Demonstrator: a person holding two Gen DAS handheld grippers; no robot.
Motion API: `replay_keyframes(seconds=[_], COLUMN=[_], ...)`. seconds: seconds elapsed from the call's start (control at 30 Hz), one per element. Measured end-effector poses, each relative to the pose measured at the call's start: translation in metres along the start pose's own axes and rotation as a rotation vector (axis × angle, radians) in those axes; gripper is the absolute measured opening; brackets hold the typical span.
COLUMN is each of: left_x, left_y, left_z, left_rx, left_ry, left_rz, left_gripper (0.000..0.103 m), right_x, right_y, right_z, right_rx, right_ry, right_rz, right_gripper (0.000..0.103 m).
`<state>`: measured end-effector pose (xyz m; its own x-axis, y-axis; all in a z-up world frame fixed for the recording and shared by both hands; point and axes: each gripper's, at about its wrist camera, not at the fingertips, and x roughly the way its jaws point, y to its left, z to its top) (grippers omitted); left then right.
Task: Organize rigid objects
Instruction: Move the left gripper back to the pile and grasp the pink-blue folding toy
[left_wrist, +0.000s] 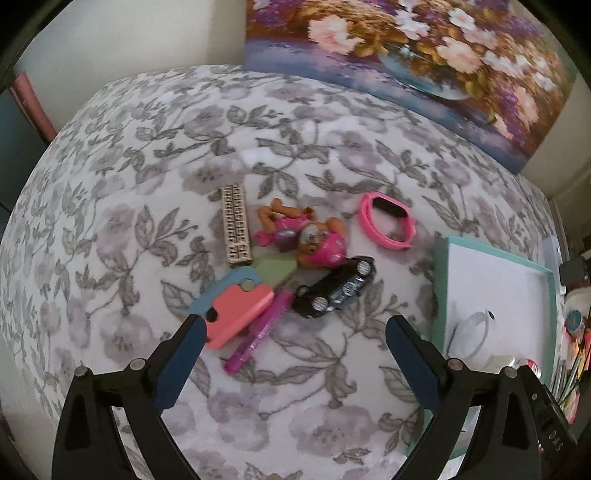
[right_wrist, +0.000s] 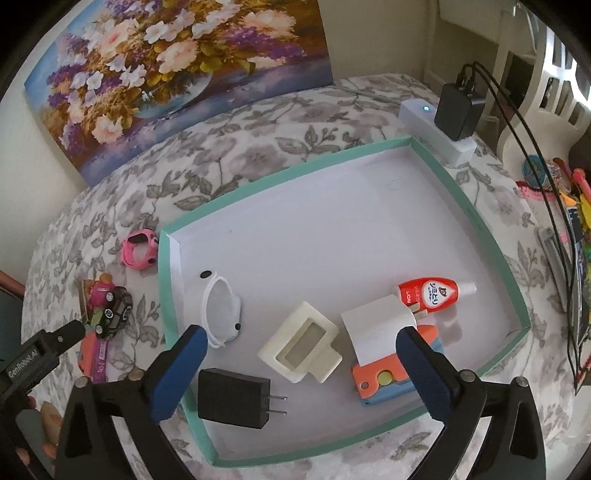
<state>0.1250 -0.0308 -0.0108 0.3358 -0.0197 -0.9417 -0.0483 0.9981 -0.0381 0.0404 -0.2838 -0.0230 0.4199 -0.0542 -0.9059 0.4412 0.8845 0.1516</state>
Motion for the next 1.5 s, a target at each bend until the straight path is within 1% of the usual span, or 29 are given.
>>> replay_keyframes(seconds=[0.23, 0.37, 0.47, 0.6, 0.73, 0.83, 0.93, 1.07, 1.13, 1.23, 1.3, 1.33, 1.4, 1.5], left_x=[-0.006, -0.01, -0.012, -0.01, 0.003, 0.013, 0.024, 0.034, 0.041, 0.052, 0.056, 0.057, 0.059, 0.06], left_y=[0.028, 0.046, 0.06, 0.078, 0.085, 0.089, 0.094, 0.095, 0.092, 0.086, 0.081, 0.078, 0.073, 0.071], left_z=[0.009, 0.014, 0.016, 0.018, 0.016, 0.014, 0.014, 0.013, 0.013, 0.011, 0.01, 0.009, 0.009, 0.009], left_rx=[-0.061, -0.086, -0.107, -0.134, -0.111, -0.105, -0.092, -0.07, -0.053, -0.027, -0.009, 0.002, 0.011, 0.012], left_ry=[-0.036, -0.055, -0.061, -0.058, -0.01, 0.019, 0.047, 0.071, 0.083, 0.11, 0.121, 0.122, 0.113, 0.109], left_rz=[0.017, 0.023, 0.026, 0.051, 0.047, 0.049, 0.048, 0.029, 0.024, 0.035, 0.018, 0.01, 0.018, 0.016], left_gripper=[0.099, 0.099, 0.099, 0.099, 0.099, 0.099, 0.099, 0.099, 0.099, 0.099, 0.099, 0.099, 0.099, 0.099], right_x=[-0.01, -0.021, -0.025, -0.017, -0.005, 0.003, 0.012, 0.022, 0.025, 0.026, 0.027, 0.028, 0.028, 0.028], right_y=[0.015, 0.041, 0.066, 0.099, 0.12, 0.138, 0.159, 0.168, 0.168, 0.165, 0.164, 0.163, 0.162, 0.159], right_z=[0.001, 0.0, -0.003, -0.01, -0.017, -0.022, -0.028, -0.03, -0.03, -0.029, -0.029, -0.029, -0.028, -0.027], right_rx=[-0.002, -0.044, -0.101, -0.165, -0.194, -0.217, -0.262, -0.277, -0.277, -0.269, -0.263, -0.259, -0.257, -0.246], right_ry=[-0.05, -0.089, -0.103, -0.071, -0.033, -0.011, 0.011, 0.031, 0.035, 0.036, 0.038, 0.04, 0.04, 0.04], right_rz=[0.047, 0.103, 0.141, 0.193, 0.209, 0.242, 0.25, 0.248, 0.241, 0.236, 0.231, 0.23, 0.217, 0.223], right_gripper=[0.103, 0.103, 0.103, 0.103, 0.103, 0.103, 0.103, 0.103, 0.103, 0.103, 0.103, 0.103, 0.103, 0.103])
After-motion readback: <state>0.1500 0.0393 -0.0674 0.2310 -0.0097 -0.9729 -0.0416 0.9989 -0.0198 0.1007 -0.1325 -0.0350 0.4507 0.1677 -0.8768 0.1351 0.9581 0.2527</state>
